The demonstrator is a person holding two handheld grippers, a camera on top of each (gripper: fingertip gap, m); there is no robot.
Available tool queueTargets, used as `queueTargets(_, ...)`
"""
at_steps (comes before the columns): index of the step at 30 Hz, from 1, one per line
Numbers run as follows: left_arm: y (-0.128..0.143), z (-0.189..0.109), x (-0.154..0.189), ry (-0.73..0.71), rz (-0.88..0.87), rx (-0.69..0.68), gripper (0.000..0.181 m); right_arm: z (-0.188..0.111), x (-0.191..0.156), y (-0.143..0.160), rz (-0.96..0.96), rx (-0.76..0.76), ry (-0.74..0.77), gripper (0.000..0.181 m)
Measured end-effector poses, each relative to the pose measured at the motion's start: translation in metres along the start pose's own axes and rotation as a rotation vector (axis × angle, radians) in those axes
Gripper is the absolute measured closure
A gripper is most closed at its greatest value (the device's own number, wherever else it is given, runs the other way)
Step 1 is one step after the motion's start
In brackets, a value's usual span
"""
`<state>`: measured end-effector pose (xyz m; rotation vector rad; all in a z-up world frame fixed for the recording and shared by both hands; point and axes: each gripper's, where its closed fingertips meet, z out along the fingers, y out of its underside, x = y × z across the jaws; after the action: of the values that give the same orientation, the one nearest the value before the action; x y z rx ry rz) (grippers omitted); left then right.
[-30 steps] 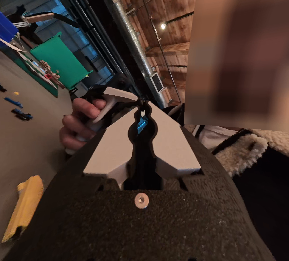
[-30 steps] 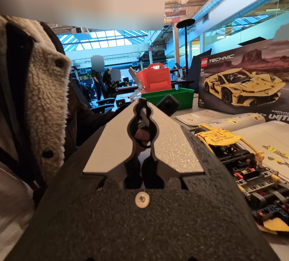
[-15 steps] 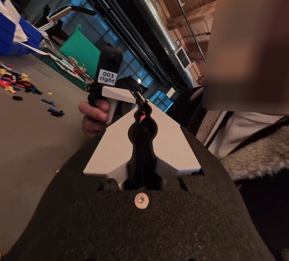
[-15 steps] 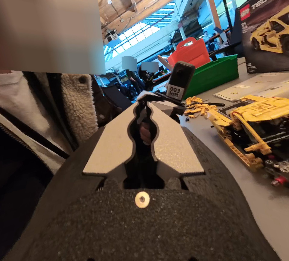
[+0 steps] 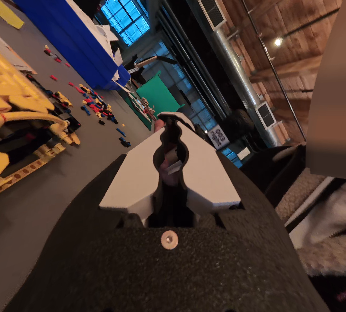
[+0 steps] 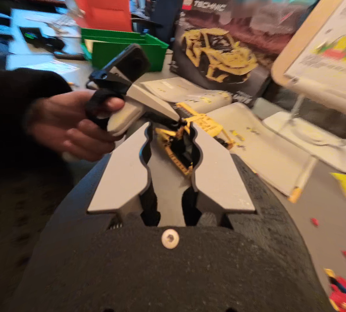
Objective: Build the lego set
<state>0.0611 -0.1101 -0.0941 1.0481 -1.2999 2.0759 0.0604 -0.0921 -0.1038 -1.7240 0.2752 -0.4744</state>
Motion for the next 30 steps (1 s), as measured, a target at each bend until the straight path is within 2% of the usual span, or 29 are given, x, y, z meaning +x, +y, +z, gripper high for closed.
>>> queueTargets(2,-0.001,-0.001,-0.003,-0.009,-0.023,0.023,0.177,0.008,0.005,0.004,-0.108,-0.035,0.118,0.148)
queueTargets(4,-0.001,-0.002,-0.003,-0.006,-0.035,0.030,0.177,0.007,0.006,0.004,-0.140,-0.031,0.143,0.148)
queueTargets(11,-0.001,-0.002,-0.001,0.014,-0.049,0.034,0.177,0.006,0.005,0.002,-0.129,-0.023,0.124,0.152)
queueTargets(20,0.008,-0.002,-0.004,-0.012,0.004,-0.034,0.177,0.004,0.000,0.008,-0.160,-0.069,0.074,0.157)
queueTargets(24,0.006,-0.001,-0.004,-0.020,0.021,-0.043,0.176,0.005,0.002,0.008,-0.117,-0.046,0.039,0.157)
queueTargets(27,-0.001,-0.004,-0.003,-0.046,0.087,-0.055,0.177,0.007,0.004,0.003,0.001,-0.004,0.016,0.157)
queueTargets(29,-0.018,-0.012,-0.004,-0.096,0.172,-0.031,0.176,0.004,0.010,-0.005,0.048,0.031,0.012,0.140)
queueTargets(30,-0.029,-0.018,-0.005,-0.133,0.233,-0.009,0.175,0.002,0.013,-0.010,0.075,0.045,0.001,0.137)
